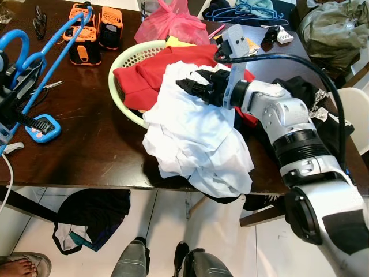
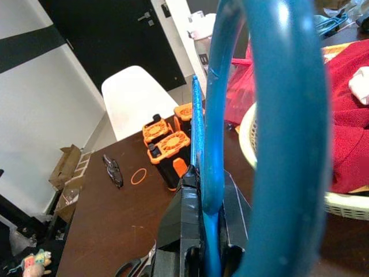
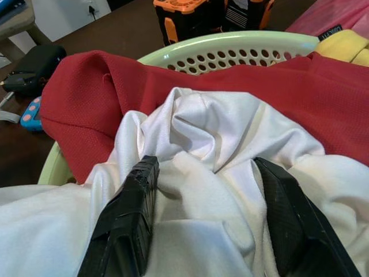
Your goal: Hang hanger
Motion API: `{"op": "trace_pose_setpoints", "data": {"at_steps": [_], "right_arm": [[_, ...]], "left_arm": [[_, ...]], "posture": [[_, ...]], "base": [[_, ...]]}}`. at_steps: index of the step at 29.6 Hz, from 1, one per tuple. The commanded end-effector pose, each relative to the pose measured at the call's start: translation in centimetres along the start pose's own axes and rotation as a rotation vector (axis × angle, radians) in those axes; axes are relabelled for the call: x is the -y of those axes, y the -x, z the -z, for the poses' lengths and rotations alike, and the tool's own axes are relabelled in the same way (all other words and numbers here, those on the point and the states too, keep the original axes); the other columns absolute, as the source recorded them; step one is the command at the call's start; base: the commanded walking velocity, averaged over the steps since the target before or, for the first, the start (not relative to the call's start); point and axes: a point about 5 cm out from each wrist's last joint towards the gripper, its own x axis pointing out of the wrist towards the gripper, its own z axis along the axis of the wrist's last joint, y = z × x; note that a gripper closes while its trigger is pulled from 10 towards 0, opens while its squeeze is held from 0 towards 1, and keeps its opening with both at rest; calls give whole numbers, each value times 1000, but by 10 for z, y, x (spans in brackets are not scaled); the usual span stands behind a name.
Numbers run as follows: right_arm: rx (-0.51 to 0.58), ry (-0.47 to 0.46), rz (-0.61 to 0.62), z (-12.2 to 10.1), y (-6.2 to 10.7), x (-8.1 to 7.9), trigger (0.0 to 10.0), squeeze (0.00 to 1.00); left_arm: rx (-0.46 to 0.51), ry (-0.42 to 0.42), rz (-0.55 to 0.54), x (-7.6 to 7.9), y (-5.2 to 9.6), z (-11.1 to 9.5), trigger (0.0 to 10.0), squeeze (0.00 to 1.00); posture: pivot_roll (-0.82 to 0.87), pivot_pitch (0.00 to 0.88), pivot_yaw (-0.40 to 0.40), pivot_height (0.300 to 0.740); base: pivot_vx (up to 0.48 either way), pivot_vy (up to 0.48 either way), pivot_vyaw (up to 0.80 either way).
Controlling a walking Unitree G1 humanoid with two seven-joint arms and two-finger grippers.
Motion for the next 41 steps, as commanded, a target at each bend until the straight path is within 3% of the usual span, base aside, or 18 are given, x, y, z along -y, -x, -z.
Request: {"op": "trace_pose_setpoints", "data": {"at_steps": [1, 5, 7, 9, 11, 15, 18, 19, 20, 25, 35, 41], "right_arm": [[3, 3, 13, -2, 1, 3, 10000, 0], [79, 39, 32, -14, 2, 4, 10000, 0], [225, 109, 26, -35, 7, 2, 10000, 0], [284, 130, 22, -43, 10, 1, 10000, 0], [416, 167, -49, -67, 20, -8, 10000, 0], [451, 187, -118, -75, 25, -15, 10000, 0], [384, 245, -186, -67, 23, -22, 10000, 0], [305, 273, -208, -56, 17, -27, 10000, 0], [218, 299, -186, -43, 9, -29, 10000, 0], [89, 348, -87, -20, -8, -27, 10000, 0], [34, 369, 7, -11, -13, -20, 10000, 0], [-25, 374, 63, -6, -2, -4, 10000, 0]], "left_arm": [[7, -8, 4, 2, 0, -1, 10000, 0], [8, -10, 3, 2, 0, -2, 10000, 0], [9, -10, 2, 2, 0, -3, 10000, 0], [10, -10, 2, 2, -1, -3, 10000, 0], [10, -9, 5, 2, -1, -3, 10000, 0], [10, -9, 6, 3, -1, -3, 10000, 0], [10, -8, 8, 3, -2, -3, 10000, 0], [11, -7, 9, 3, -2, -3, 10000, 0], [13, -6, 10, 3, -3, -3, 10000, 0], [14, -5, 8, 3, -3, -4, 10000, 0], [13, -7, 5, 3, -2, -4, 10000, 0], [13, -7, 5, 3, -2, -4, 10000, 0]], "posture": [[266, 141, -90, 740], [270, 141, -87, 740], [270, 142, -85, 740], [270, 142, -85, 740], [268, 145, -83, 740], [267, 145, -82, 740], [263, 145, -80, 740], [263, 145, -82, 740], [263, 145, -82, 740], [268, 145, -84, 740], [275, 144, -86, 740], [268, 143, -86, 740]], "base": [[0, 0, 0], [0, 0, 0], [0, 0, 0], [0, 0, 0], [0, 0, 0], [0, 0, 0], [0, 0, 0], [0, 0, 0], [0, 0, 0], [0, 0, 0], [0, 0, 0], [0, 0, 0]]}}
